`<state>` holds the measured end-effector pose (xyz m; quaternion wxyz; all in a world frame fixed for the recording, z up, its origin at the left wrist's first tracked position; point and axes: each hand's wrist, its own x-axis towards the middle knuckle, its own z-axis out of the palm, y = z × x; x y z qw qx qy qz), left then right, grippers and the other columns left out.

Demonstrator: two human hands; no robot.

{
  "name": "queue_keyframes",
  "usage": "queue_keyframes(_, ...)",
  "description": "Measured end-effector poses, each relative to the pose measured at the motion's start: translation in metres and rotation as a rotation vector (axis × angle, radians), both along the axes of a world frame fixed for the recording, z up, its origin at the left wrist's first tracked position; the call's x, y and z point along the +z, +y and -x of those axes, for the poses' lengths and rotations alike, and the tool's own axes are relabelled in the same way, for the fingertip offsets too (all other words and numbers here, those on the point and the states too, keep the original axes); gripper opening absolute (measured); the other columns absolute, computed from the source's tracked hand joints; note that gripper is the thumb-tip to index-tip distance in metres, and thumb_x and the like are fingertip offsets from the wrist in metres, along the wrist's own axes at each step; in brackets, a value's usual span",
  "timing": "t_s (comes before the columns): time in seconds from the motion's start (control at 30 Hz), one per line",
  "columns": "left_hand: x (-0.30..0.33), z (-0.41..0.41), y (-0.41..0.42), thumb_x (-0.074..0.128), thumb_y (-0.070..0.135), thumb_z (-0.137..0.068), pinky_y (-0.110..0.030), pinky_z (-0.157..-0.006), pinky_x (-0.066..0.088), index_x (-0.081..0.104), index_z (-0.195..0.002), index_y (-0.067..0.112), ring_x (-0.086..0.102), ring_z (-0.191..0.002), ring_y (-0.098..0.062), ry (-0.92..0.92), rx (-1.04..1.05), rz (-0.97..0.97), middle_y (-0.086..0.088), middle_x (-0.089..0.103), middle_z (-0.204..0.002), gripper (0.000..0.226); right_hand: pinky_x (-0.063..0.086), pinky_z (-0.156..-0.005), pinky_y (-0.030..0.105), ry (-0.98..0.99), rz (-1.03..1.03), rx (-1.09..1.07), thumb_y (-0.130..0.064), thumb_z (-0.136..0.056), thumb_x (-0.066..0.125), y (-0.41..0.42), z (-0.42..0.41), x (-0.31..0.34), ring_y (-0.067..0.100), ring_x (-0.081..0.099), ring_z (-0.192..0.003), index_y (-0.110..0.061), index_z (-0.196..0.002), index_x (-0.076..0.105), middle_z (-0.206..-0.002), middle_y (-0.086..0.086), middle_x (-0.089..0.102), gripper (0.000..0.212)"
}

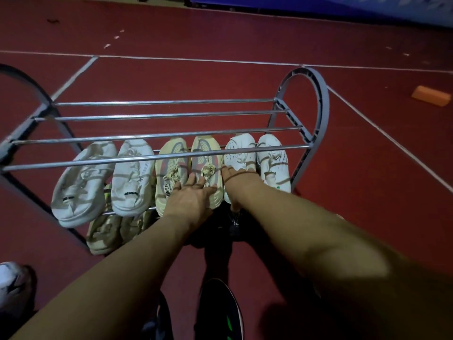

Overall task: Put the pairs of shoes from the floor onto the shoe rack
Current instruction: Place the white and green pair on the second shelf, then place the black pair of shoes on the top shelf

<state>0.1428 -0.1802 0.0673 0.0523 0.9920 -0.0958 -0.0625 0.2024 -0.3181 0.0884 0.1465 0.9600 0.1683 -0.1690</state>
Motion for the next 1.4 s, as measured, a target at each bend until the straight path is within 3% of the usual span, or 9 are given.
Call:
queue_keyframes(0.27, 0.005, 0.020, -0.004, 0.051, 0.042, -0.087, -0.054, -0.120, 0.002, 0.016, -0.151, 0.028, 0.000, -0.150, -0.031, -0.011, 0.052, 0.031, -0.009, 0.012, -0.162, 0.075, 0.014, -0.113, 0.063, -0.426, 0.058, 0.169, -0.028, -0.103, 0.031, 0.007, 0.077, -0.006, 0.041, 0.010, -0.147, -0.005, -0.155, 0.006, -0.162, 0.016, 0.008, 0.063)
queue_keyframes(0.47, -0.023, 0.096, 0.007, 0.054, 0.026, -0.084, -0.048, -0.117, 0.019, 0.034, -0.146, 0.022, 0.012, -0.147, -0.033, -0.253, 0.162, 0.164, -0.006, 0.025, -0.158, 0.065, 0.023, -0.114, 0.053, -0.288, -0.200, 0.003, -0.017, -0.103, 0.030, 0.007, 0.131, -0.022, 0.039, 0.016, -0.145, -0.010, -0.156, 0.010, -0.163, 0.011, 0.010, 0.057)
queue_keyframes(0.63, -0.077, 0.174, 0.033, 0.053, 0.023, -0.087, -0.043, -0.109, 0.031, 0.041, -0.141, 0.027, 0.034, -0.138, -0.025, -0.051, 0.394, 0.261, 0.001, 0.040, -0.147, 0.055, 0.033, -0.106, 0.049, -0.011, -0.438, -0.291, -0.013, -0.096, 0.046, 0.006, 0.195, -0.081, 0.037, 0.026, -0.138, -0.030, -0.151, 0.024, -0.159, 0.003, 0.018, 0.062)
queue_keyframes(0.73, -0.114, 0.228, 0.057, 0.052, 0.022, -0.087, -0.044, -0.102, 0.041, 0.053, -0.128, 0.030, 0.052, -0.122, -0.026, 0.017, 0.587, 0.441, 0.001, 0.058, -0.130, 0.041, 0.039, -0.104, 0.046, 0.134, -0.519, -0.553, -0.033, -0.095, 0.050, -0.005, 0.255, -0.142, 0.036, 0.037, -0.133, -0.025, -0.150, 0.024, -0.155, 0.007, 0.027, 0.062)
queue_keyframes(0.83, -0.142, 0.278, 0.080, 0.047, 0.040, -0.093, -0.052, -0.110, 0.028, 0.043, -0.137, 0.031, 0.034, -0.138, -0.026, 0.094, 0.926, 0.273, 0.001, 0.042, -0.146, 0.046, 0.041, -0.103, 0.048, 0.320, -0.472, -0.836, -0.050, -0.092, 0.049, -0.007, 0.320, -0.175, 0.041, 0.041, -0.129, -0.024, -0.155, 0.002, -0.150, 0.017, 0.027, 0.082)
queue_keyframes(0.9, -0.148, 0.297, 0.086, 0.048, 0.057, -0.089, -0.061, -0.109, 0.021, 0.029, -0.146, 0.030, 0.021, -0.142, -0.034, 0.181, 1.286, 0.307, -0.004, 0.026, -0.156, 0.066, 0.042, -0.100, 0.048, 0.360, -0.484, -0.901, -0.044, -0.092, 0.051, 0.002, 0.329, -0.180, 0.043, 0.043, -0.126, -0.025, -0.154, -0.013, -0.148, 0.021, 0.025, 0.091)
queue_keyframes(1.0, -0.154, 0.303, 0.092, 0.061, 0.066, -0.077, -0.055, -0.110, 0.027, 0.023, -0.149, 0.015, 0.031, -0.134, -0.047, 0.271, 1.591, 0.622, -0.023, 0.027, -0.151, 0.096, 0.048, -0.099, 0.047, 0.469, -0.585, -0.984, -0.026, -0.084, 0.067, 0.009, 0.301, -0.181, 0.040, 0.049, -0.121, -0.013, -0.147, 0.001, -0.139, 0.023, 0.034, 0.092)
queue_keyframes(1.23, -0.144, 0.302, 0.102, 0.079, 0.056, -0.067, -0.045, -0.104, 0.041, 0.036, -0.142, 0.005, 0.047, -0.128, -0.044, 0.345, 1.527, 0.817, -0.025, 0.045, -0.141, 0.100, 0.048, -0.088, 0.034, 0.537, -0.707, -1.061, -0.012, -0.092, 0.056, -0.019, 0.280, -0.173, 0.025, 0.054, -0.095, -0.007, -0.095, 0.062, -0.091, 0.012, 0.057, 0.009)
queue_keyframes(1.4, -0.122, 0.284, 0.081, 0.046, 0.051, -0.096, -0.027, -0.068, 0.056, 0.062, -0.119, 0.017, 0.066, -0.077, -0.022, 0.427, 1.253, 1.303, -0.015, 0.068, -0.108, 0.044, 0.047, -0.098, 0.043, 0.296, -0.612, -1.052, -0.028, -0.087, 0.051, -0.010, 0.279, -0.177, 0.039, 0.056, -0.117, -0.001, -0.123, 0.060, -0.125, 0.022, 0.060, 0.046)
